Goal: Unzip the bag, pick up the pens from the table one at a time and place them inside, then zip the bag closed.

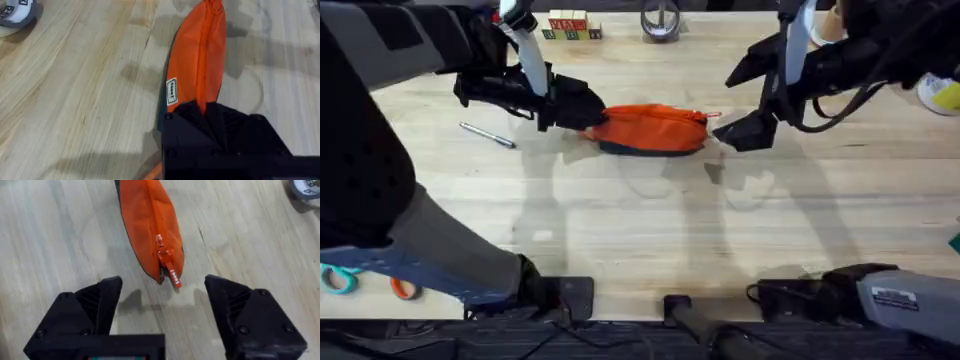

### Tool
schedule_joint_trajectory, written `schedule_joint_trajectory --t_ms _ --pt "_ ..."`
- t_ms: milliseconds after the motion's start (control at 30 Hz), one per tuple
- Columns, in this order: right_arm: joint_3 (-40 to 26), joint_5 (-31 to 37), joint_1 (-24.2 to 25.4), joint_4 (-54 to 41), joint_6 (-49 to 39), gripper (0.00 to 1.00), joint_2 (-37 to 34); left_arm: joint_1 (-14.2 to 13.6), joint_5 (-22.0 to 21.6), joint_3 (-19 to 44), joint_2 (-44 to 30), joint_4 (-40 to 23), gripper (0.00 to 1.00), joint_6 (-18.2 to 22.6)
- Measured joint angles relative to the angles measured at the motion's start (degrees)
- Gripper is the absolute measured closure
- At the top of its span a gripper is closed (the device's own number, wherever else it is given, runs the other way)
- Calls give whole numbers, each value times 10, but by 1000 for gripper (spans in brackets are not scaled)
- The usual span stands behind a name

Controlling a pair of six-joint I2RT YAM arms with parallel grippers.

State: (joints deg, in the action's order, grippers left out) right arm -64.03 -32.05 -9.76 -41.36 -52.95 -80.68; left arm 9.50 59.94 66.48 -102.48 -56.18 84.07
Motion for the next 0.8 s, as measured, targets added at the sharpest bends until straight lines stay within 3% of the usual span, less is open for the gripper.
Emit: schedule_joint_trajectory --t_ms 467,800 --pt "0 12 -8 -7 -13 6 -1 0 0 0 0 0 960 0" --pt "0 12 -12 -6 -80 9 -33 0 0 0 0 0 960 0"
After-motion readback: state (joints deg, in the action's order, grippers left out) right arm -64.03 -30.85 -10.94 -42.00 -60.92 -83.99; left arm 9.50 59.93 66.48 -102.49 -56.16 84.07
